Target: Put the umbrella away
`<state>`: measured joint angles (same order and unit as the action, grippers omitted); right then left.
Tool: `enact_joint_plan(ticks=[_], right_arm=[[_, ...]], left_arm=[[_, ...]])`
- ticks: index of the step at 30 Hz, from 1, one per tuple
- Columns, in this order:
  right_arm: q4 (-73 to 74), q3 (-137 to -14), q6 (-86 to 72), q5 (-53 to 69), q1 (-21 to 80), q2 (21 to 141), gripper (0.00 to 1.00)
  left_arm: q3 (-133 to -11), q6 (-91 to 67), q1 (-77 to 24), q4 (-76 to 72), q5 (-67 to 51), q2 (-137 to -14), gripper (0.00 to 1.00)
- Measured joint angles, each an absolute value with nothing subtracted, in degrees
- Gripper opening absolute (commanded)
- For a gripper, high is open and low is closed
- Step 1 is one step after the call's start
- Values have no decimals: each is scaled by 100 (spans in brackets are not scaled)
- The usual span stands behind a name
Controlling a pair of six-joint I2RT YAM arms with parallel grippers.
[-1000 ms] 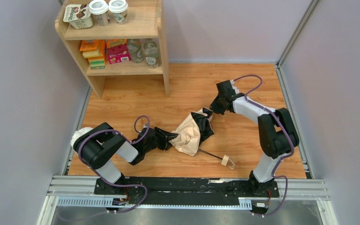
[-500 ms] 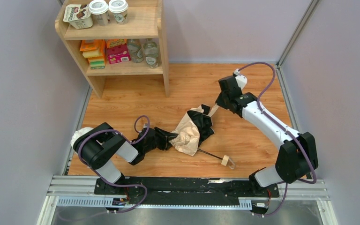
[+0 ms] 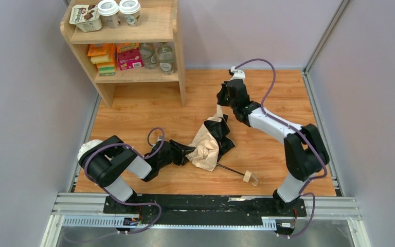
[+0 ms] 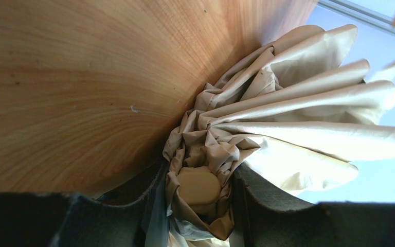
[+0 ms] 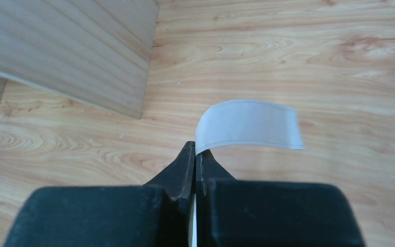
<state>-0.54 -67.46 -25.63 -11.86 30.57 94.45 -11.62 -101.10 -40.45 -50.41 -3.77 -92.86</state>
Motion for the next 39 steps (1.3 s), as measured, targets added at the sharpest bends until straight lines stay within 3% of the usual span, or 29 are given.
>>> enact_joint_plan(ticks=[8, 16, 21, 31, 34, 39], right_arm=[[-1592, -6744, -2825, 333, 2309, 10945, 0], [-2145, -6866, -3030, 1234, 1940, 11677, 0], [-1817, -7625, -3100, 1697, 1855, 12265, 0], [-659, -7773, -2764, 1586, 1798, 12267, 9], [-445, -7898, -2615, 1588, 1673, 12267, 15], [261, -9024, -2305, 1417, 1492, 12510, 60]], left_arm=[[-1153, -10138, -4158, -4919, -209, -9181, 0], [-1131, -10197, -4187, -4950, -161, -9192, 0], [-1127, -10285, -4193, -4984, -148, -9220, 0], [-1120, -10326, -4202, -4998, -211, -9238, 0], [-1120, -10324, -4204, -4998, -259, -9238, 0], [-1127, -10348, -4204, -4998, -274, -9249, 0]])
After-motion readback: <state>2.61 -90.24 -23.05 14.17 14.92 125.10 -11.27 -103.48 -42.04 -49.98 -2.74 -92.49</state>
